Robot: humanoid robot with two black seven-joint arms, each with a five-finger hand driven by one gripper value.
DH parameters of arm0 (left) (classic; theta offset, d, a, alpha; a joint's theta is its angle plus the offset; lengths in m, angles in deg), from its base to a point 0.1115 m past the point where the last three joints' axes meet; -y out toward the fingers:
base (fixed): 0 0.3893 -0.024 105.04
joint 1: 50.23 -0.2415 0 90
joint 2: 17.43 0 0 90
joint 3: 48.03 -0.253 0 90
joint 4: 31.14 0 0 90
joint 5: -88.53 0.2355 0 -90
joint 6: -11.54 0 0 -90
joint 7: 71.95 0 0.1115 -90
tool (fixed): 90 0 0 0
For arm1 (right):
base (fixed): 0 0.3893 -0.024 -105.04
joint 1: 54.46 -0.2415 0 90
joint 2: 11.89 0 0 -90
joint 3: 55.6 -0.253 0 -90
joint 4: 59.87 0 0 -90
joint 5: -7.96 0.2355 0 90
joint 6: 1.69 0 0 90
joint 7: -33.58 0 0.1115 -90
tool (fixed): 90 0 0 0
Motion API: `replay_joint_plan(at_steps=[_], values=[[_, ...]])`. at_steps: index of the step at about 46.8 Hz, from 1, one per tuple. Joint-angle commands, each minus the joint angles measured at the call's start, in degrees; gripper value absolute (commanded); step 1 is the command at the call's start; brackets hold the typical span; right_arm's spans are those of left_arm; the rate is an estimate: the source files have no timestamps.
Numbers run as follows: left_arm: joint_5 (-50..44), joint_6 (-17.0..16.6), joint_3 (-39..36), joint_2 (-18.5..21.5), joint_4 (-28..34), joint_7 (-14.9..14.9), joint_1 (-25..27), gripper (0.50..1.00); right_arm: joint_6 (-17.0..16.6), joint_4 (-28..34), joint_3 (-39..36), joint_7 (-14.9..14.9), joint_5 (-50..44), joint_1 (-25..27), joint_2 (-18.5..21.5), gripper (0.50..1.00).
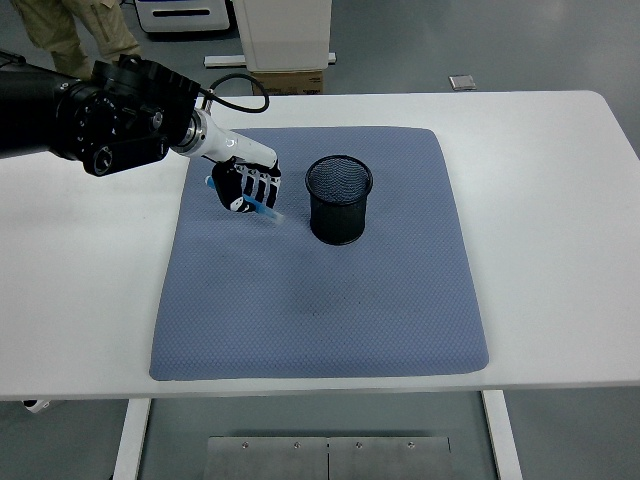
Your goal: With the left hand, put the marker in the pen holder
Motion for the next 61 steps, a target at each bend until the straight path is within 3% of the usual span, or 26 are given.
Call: replay_joint_plan(at_steps=[1, 19, 61], values=[[0.0, 0.7, 0.9, 1.0, 0.0, 0.2, 0.9, 0.5, 0.0, 0.1, 0.0, 0.0, 0.0, 0.1, 0.0, 1.0], [-1.3, 1.2, 6.1, 1.7, -0.4, 0.3, 3.7, 0.5, 0.0, 0.0, 0.0, 0.0, 0.0, 0.0, 0.0, 1.0], [-13.9, 0.7, 17.7, -0.4, -0.5, -0.5, 1.0, 0.5, 0.0, 0.1, 0.0, 0.0, 0.0, 0.1, 0.0, 1.0]])
